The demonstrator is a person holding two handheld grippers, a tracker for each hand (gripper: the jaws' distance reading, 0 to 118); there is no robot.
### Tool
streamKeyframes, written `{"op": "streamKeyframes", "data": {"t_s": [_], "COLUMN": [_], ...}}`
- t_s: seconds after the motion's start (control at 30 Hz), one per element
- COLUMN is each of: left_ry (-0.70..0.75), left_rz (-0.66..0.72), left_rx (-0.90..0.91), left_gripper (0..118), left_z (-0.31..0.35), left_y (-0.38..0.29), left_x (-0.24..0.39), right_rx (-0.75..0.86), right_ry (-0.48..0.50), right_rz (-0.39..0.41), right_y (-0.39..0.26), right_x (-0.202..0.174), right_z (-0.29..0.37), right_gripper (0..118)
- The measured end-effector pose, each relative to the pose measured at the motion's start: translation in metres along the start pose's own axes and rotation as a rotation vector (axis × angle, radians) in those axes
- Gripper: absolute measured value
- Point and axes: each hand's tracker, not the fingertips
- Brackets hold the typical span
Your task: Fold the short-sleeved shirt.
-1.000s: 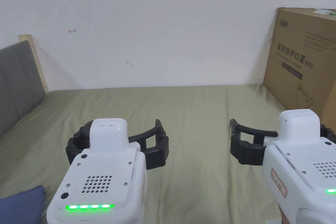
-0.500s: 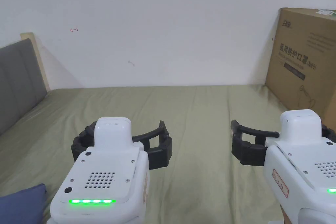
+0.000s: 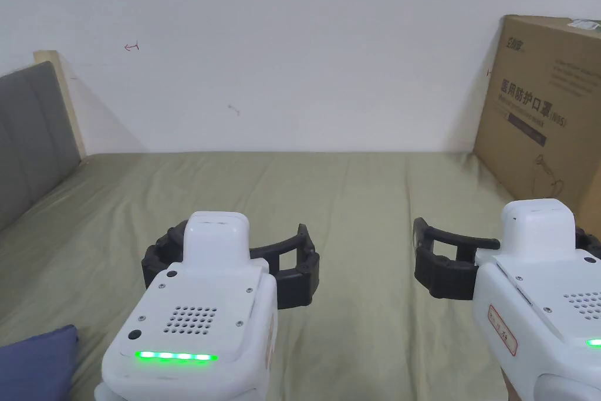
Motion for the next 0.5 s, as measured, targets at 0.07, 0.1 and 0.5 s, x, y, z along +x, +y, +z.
{"op": "streamKeyframes", "data": {"t_s": [0.07,0.1,0.5], "left_ry": [0.013,0.01,-0.003], "left_rz": [-0.024,-0.032,0.045], "left_rx": [-0.008,-0.012,-0.06], "left_gripper": [116,116,116], "left_z": [-0.0015,-0.0016,-0.0052], "left_y": [-0.0008,-0.0009,-0.0024], "left_x": [0.0034,0.004,0.0047], "right_rx": [-0.003,-0.006,-0.031], "right_ry": [-0.002,-0.001,-0.015], "right_rz": [-0.002,-0.005,-0.011], "right_y": [-0.001,-0.0015,-0.0076], "right_x": [-0.0004,-0.0004,0.0031], "right_z": [-0.0013,-0.0016,-0.004], "right_gripper": [118,118,118]}}
